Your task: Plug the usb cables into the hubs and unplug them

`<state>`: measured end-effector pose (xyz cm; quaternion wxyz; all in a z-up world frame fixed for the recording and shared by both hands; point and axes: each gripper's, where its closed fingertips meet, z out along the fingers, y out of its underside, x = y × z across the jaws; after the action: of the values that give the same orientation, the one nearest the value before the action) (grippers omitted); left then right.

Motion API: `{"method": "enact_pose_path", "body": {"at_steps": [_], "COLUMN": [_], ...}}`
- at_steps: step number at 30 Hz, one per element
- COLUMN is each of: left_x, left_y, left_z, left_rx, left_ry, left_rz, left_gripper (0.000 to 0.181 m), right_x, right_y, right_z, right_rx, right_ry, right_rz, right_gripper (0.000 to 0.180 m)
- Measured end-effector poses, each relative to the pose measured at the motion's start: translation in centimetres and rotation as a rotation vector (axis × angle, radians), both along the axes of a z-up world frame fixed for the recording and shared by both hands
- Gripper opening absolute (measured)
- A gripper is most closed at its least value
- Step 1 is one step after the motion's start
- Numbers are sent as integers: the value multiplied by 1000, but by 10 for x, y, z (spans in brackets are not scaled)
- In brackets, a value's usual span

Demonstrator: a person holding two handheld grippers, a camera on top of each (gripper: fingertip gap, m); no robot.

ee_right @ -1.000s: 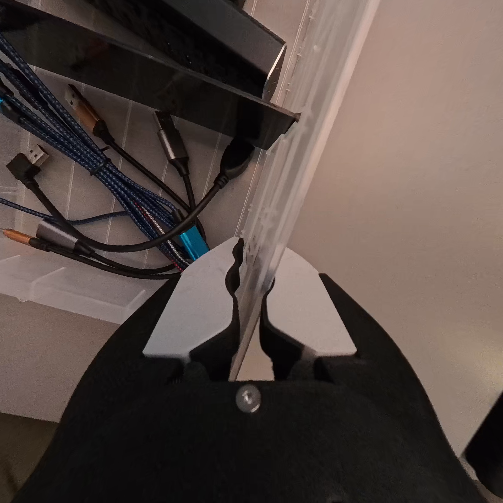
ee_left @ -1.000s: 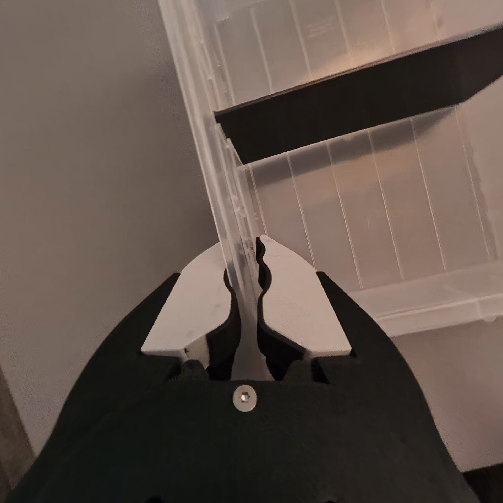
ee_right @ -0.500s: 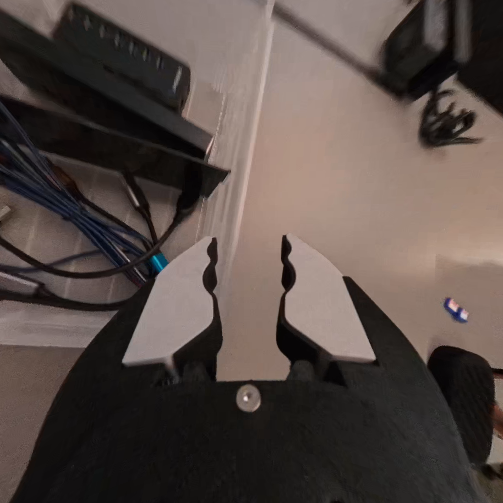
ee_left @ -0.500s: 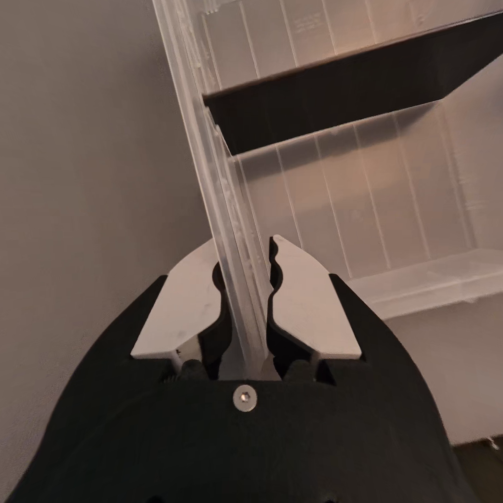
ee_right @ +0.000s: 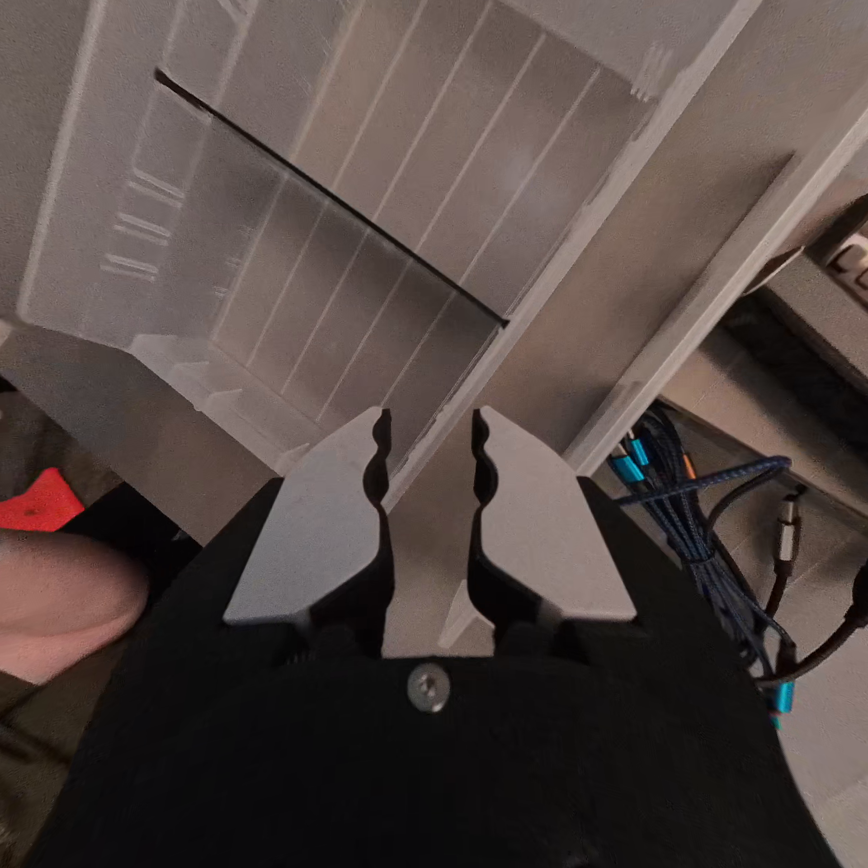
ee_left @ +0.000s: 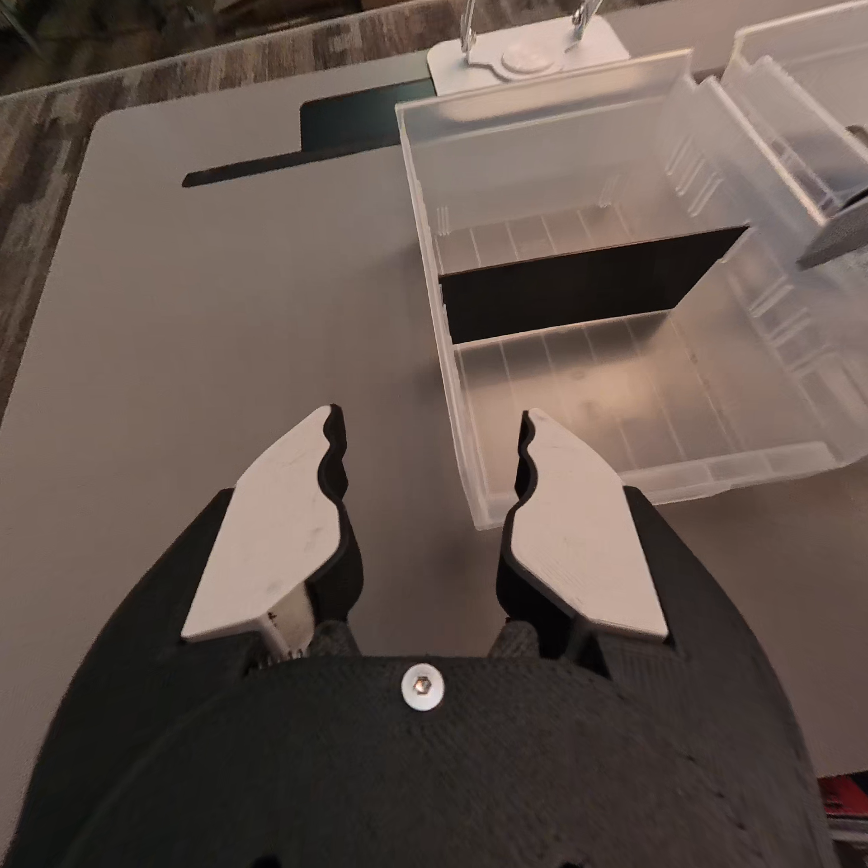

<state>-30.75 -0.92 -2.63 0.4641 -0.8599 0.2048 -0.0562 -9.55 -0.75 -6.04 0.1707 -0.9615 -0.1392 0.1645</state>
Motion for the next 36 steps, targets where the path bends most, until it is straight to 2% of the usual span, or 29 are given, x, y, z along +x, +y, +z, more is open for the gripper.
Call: {"method": "enact_pose_path", "body": {"at_steps": [2,5,12,17,27,32,36], "left_x": [4,6,17,14,23,25,23], "left_y": [0,3,-2,-6,-42,-65,-79], "left_z": [6,6,8,17,85,112,131], "left_rx": [38,40,47,75,251,294,350], "left_ry": [-36,-49,-46,-40,-134,-212,-248], "left_rz": [-15,-18,-64,-61,-125,-178,-197], "left_gripper": [67,66,65,63,60,63,66], "right_x": [2,-5,-11,-9,-20,-17,12], "right_y": [7,3,27,36,18,23,30], "right_z": [-10,-32,-65,-69,-37,-12,36], "right_rx": [-45,-144,-132,-185,-427,-397,-341], "right_ry": [-63,-135,-163,-162,-239,-224,-138], "right_rz": [-28,-45,-134,-154,21,99,65], "right_gripper": [28,33,27,9,6,6,6]}}
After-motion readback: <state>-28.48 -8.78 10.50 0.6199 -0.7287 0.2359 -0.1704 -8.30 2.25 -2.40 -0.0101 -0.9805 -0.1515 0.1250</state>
